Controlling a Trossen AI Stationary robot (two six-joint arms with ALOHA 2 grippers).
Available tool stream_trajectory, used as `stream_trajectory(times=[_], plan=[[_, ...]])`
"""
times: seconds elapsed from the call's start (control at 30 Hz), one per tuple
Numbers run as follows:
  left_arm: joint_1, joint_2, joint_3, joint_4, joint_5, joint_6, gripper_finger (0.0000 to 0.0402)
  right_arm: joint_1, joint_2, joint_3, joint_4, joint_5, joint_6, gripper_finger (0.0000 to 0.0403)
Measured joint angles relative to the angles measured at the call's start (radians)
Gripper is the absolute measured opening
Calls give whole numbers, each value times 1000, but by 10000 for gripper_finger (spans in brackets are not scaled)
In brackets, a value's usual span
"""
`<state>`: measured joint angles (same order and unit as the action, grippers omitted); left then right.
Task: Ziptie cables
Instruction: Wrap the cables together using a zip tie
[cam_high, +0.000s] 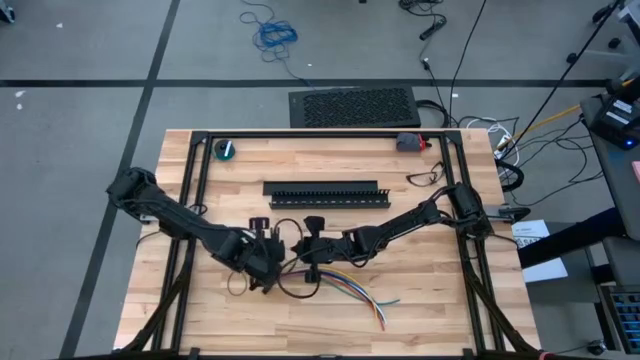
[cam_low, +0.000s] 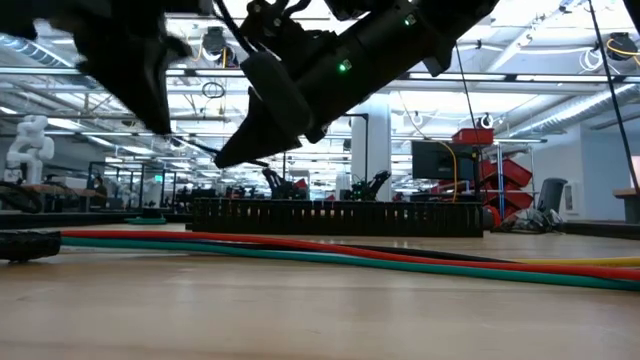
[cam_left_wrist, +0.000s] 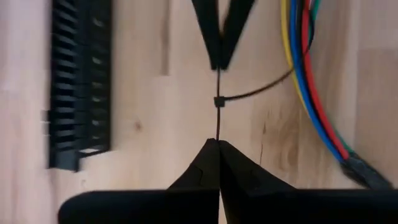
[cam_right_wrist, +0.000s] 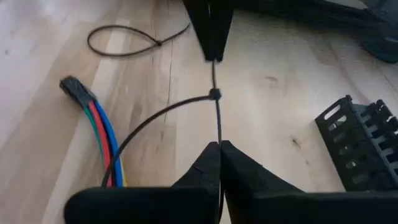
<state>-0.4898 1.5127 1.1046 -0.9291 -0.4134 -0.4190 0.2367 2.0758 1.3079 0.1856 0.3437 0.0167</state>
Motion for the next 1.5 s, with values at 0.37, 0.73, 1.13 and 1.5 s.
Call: stream_trajectory(times=[0.37,0.73,1.13,1.5], plan=[[-162,-264,0,-13,-310,-171,80,-2,-1,-169,456,-10,46,0],[-352,-310,-253,249,-764,-225,109,-57,0,-453,1139,-75,168,0],[-264,-339,-505,942,-752,113,109,-67,0,-395,1076,-109,125,0],[-183,-351,-594,1361,-574,356,109,-69,0,-375,1037,-112,112,0]])
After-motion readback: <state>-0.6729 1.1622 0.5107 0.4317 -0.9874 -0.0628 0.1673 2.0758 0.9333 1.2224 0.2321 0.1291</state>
